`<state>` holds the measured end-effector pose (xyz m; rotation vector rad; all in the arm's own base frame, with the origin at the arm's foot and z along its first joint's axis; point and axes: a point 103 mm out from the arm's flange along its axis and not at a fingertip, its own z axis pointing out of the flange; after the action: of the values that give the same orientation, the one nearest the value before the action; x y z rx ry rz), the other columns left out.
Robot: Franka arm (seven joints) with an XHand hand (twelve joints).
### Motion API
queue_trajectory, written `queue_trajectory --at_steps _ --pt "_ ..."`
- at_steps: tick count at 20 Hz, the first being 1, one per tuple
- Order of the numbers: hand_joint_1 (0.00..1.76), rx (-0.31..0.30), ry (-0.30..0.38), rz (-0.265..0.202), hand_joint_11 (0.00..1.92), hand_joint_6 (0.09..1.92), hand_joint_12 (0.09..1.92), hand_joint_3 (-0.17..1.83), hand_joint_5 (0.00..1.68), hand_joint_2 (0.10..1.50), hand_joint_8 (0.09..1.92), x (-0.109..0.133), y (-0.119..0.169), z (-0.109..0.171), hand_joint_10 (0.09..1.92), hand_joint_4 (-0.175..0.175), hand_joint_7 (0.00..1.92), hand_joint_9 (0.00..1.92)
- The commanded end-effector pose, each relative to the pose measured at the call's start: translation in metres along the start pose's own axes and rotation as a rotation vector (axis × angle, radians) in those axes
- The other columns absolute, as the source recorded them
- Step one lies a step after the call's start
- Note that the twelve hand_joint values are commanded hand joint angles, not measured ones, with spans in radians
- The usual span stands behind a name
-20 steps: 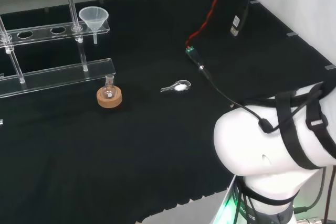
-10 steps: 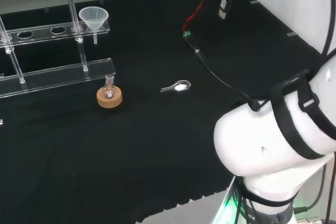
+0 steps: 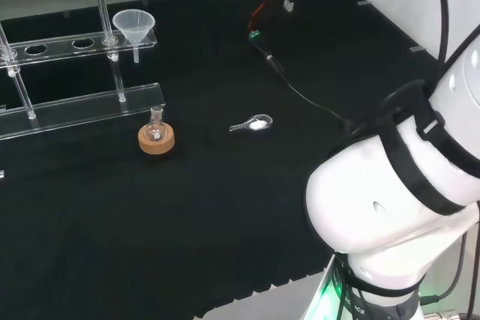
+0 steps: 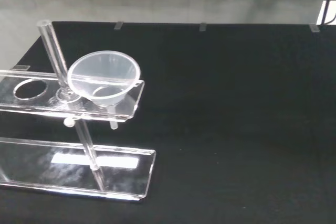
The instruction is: Pick up the funnel from the transparent funnel stand.
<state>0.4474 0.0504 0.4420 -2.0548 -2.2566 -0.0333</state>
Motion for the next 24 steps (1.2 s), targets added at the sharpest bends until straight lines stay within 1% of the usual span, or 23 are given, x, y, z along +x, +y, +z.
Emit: queue_trajectory --at_steps 1,5,9,11,14,18,19,21,24 --pt "0.28 0.003 0.018 -0.02 0.0 0.09 0.09 0.12 0.0 0.63 0.09 0.023 0.019 0.014 0.09 0.036 0.0 0.0" --pt "0.28 0.008 0.026 -0.021 0.01 0.09 0.09 0.11 0.0 0.63 0.09 0.029 0.029 0.025 0.09 0.032 0.0 0.0" --pt "0.3 0.009 0.028 -0.032 0.02 0.09 0.09 0.11 0.0 0.64 0.09 0.04 0.042 0.037 0.09 0.032 0.0 0.0" --pt "0.31 0.016 0.034 -0.041 0.02 0.09 0.09 0.11 0.0 0.64 0.09 0.045 0.048 0.044 0.09 0.032 0.0 0.0" --pt "0.32 0.014 0.021 -0.06 0.02 0.09 0.09 0.1 0.0 0.64 0.09 0.051 0.057 0.055 0.09 0.03 0.0 0.0" --pt "0.33 0.021 0.048 -0.072 0.03 0.09 0.09 0.09 0.0 0.64 0.09 0.07 0.071 0.07 0.09 0.025 0.0 0.0" --pt "0.33 0.02 0.051 -0.075 0.02 0.09 0.11 0.06 0.0 0.66 0.09 0.072 0.073 0.073 0.09 0.027 0.0 0.0" --pt "0.33 0.023 0.058 -0.08 0.01 0.09 0.26 0.02 0.0 0.68 0.09 0.074 0.078 0.08 0.09 0.024 0.0 0.0" --pt "0.33 0.021 0.066 -0.095 0.0 0.09 0.32 0.01 0.0 0.68 0.09 0.075 0.085 0.092 0.09 0.02 0.0 0.0"
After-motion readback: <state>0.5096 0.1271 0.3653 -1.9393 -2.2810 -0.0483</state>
